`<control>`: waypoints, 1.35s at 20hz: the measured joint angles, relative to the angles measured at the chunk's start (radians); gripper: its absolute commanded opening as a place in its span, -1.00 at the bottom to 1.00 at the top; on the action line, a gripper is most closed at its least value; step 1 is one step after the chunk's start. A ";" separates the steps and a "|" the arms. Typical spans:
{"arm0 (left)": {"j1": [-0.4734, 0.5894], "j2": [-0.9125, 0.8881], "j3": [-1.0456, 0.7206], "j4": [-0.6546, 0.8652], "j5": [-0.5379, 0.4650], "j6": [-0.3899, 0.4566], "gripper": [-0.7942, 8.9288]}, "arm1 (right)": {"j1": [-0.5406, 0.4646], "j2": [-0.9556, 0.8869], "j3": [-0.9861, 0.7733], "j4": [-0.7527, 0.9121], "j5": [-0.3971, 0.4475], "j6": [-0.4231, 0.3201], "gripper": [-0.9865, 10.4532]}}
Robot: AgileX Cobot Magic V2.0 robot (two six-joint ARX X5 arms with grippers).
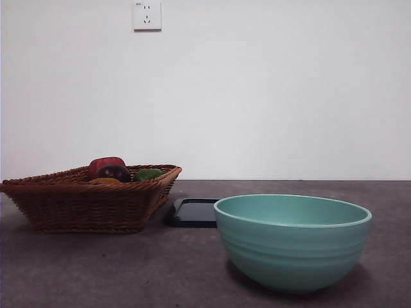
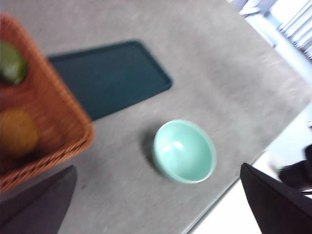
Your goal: Pick up the wifruite, put it on the bowl, pick up the plate, put it on desk
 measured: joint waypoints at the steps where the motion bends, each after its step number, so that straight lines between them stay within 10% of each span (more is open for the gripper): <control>1: 0.000 0.027 0.006 -0.022 -0.023 -0.003 0.64 | 0.000 0.000 0.000 0.000 0.000 0.000 0.35; 13: 0.000 0.506 0.211 -0.124 -0.286 -0.007 0.64 | 0.000 0.000 0.000 0.000 0.000 0.000 0.35; 27: 0.124 0.890 0.255 0.074 -0.290 0.015 0.64 | 0.000 0.000 0.000 -0.002 0.000 0.000 0.35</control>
